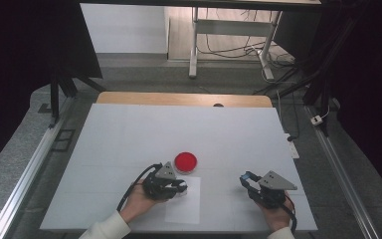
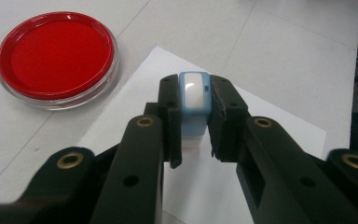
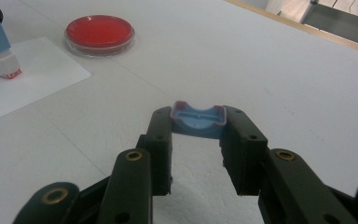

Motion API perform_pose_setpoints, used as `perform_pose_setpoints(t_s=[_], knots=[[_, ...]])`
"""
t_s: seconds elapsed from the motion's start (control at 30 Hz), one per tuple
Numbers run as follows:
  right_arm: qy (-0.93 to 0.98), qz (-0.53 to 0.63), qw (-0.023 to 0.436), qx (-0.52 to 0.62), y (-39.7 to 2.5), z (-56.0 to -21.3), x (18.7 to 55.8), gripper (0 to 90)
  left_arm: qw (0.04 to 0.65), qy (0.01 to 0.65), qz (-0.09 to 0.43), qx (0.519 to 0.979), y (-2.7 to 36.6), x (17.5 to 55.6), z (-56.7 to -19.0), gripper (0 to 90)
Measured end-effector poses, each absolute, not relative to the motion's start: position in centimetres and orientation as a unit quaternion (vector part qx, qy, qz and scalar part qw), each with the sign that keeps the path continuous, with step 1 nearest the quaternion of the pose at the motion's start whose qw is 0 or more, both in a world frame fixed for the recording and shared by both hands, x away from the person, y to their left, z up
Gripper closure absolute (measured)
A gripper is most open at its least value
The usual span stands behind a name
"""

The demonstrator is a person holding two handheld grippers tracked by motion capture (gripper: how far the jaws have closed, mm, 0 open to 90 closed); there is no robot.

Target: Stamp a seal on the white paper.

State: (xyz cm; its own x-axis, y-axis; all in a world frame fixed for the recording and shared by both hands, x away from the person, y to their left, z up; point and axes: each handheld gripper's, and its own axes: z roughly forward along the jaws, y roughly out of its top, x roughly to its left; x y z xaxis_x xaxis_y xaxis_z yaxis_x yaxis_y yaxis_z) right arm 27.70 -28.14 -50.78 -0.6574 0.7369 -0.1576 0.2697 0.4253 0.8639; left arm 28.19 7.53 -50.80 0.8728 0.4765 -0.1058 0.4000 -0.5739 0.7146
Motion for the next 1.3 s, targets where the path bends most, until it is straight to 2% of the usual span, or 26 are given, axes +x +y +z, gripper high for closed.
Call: perform_pose_setpoints(t_s=[1.3], knots=[[0.801, 0.433, 0.269, 0.314, -27.9, -50.8, 27.6, 64.1, 0.336, 0.239, 0.064, 0.909, 6.3, 28.0, -50.3, 76.4]])
